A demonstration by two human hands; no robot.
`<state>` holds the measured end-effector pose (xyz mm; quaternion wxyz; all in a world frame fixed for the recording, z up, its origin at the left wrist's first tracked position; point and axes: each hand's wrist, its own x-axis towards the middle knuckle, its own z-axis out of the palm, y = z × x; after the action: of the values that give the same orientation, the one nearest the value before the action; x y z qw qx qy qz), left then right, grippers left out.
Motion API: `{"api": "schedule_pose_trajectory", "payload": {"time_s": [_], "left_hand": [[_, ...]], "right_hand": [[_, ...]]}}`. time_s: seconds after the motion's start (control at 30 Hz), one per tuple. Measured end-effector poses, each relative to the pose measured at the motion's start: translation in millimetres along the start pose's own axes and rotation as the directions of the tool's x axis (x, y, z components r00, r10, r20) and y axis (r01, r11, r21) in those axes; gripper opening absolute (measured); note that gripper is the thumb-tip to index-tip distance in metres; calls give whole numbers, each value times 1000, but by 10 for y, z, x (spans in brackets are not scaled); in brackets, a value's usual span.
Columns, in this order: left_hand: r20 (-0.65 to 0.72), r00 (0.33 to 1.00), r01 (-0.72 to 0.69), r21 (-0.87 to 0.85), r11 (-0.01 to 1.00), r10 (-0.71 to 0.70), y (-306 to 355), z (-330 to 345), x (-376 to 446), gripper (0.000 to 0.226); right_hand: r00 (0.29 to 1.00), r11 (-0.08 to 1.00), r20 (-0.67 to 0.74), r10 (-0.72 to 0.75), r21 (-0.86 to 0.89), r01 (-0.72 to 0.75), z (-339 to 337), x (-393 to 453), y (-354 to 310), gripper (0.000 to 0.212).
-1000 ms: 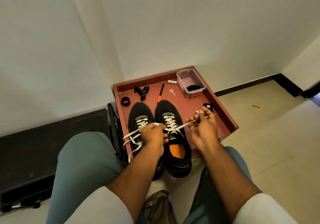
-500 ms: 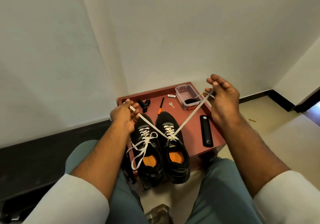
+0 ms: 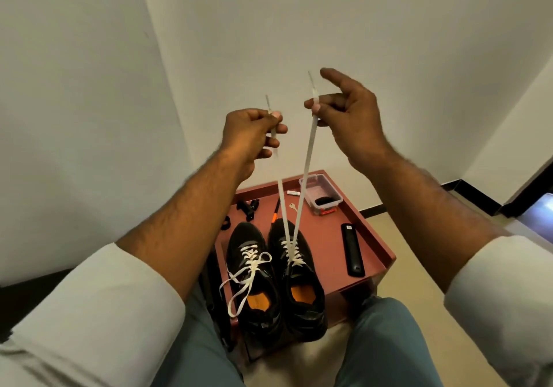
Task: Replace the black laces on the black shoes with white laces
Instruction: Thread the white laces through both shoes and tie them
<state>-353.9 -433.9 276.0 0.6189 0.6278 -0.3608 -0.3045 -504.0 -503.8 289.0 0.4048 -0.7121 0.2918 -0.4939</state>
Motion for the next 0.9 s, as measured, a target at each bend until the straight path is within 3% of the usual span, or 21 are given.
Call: {"api": "schedule_pose_trajectory", "payload": {"time_s": [0.2, 0.9], "left_hand": [[133, 975, -190, 89, 978, 177, 208, 190, -74, 11], [118, 946, -307, 35, 951, 301, 368, 208, -121, 9]], "right_hand": [[996, 998, -89, 11, 70, -5, 2, -49, -23, 14], [993, 997, -93, 70, 32, -68, -17, -124, -91, 15]]}}
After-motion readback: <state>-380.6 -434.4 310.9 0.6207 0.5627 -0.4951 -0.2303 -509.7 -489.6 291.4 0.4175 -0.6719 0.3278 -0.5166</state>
